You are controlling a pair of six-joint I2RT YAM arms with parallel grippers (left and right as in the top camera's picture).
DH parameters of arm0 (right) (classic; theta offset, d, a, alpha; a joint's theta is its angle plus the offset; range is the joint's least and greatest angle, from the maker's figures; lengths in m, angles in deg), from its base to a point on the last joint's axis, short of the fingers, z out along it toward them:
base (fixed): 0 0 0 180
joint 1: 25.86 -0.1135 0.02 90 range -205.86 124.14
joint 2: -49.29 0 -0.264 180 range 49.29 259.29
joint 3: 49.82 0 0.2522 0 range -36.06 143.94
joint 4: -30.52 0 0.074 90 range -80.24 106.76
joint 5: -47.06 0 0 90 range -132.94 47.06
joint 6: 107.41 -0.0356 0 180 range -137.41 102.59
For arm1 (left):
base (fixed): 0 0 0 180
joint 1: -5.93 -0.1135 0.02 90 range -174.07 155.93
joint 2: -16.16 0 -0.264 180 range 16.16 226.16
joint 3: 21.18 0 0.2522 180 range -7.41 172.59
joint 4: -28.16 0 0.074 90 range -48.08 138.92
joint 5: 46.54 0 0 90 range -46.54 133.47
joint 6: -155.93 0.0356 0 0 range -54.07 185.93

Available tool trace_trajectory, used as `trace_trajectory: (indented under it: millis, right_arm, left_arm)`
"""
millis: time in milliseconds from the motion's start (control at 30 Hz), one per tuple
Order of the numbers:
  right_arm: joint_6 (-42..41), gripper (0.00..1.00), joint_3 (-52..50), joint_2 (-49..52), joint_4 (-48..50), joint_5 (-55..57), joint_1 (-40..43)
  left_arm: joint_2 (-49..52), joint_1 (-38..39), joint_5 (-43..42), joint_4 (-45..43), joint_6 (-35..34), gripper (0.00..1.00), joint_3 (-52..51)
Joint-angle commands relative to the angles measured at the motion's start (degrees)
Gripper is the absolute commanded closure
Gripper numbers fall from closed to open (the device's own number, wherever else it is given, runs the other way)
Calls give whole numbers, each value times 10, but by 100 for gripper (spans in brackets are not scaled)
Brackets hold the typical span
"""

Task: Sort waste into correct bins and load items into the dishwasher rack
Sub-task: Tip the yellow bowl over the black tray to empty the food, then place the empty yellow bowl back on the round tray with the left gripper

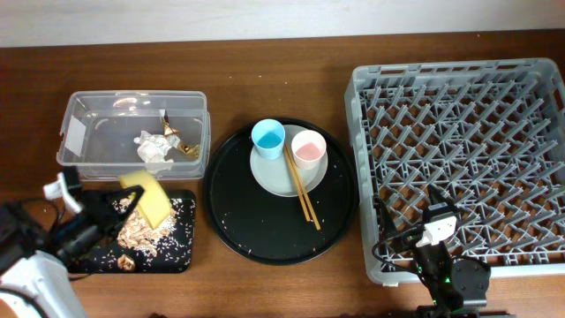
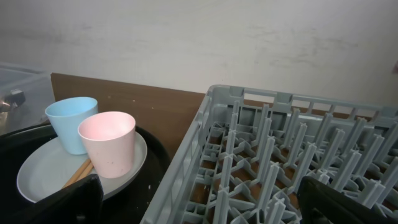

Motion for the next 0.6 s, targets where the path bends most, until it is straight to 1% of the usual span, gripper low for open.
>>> trace_trajectory:
  millis: [0, 33, 67, 133, 267, 333, 367, 433, 467, 500, 567]
  right_arm:
    - [-5, 2, -3, -4, -2, 2, 4]
    - [-5, 2, -3, -4, -2, 2, 4]
    - [-5, 2, -3, -4, -2, 2, 4]
    - [-5, 2, -3, -4, -2, 2, 4]
    - [-5, 2, -3, -4, -2, 2, 4]
    - [-5, 2, -3, -4, -2, 2, 4]
    - [-5, 2, -3, -4, -2, 2, 4]
    - [-5, 2, -3, -4, -2, 2, 4]
    - [-5, 1, -3, -4, -2, 2, 4]
    - [-5, 2, -3, -4, -2, 2, 4]
    - [-5, 2, -3, -4, -2, 2, 4]
  left_arm:
    - [-82, 137, 160, -30, -90, 100, 57]
    - [-110, 201, 206, -51, -122, 100, 57]
    - [-123, 242, 251, -61, -143, 100, 57]
    - [-143, 343, 373, -76, -196, 100, 57]
    - [-133, 508, 486, -100, -246, 100, 57]
    - [-108, 599, 555, -117, -282, 100, 57]
    - [-85, 646, 576, -132, -297, 100, 57]
    - [-48, 702, 597, -150, -316, 100, 57]
    - [-9, 741, 612, -166, -331, 100, 57]
    - [20, 764, 612, -179, -332, 100, 57]
    - [56, 785, 612, -192, -332, 100, 57]
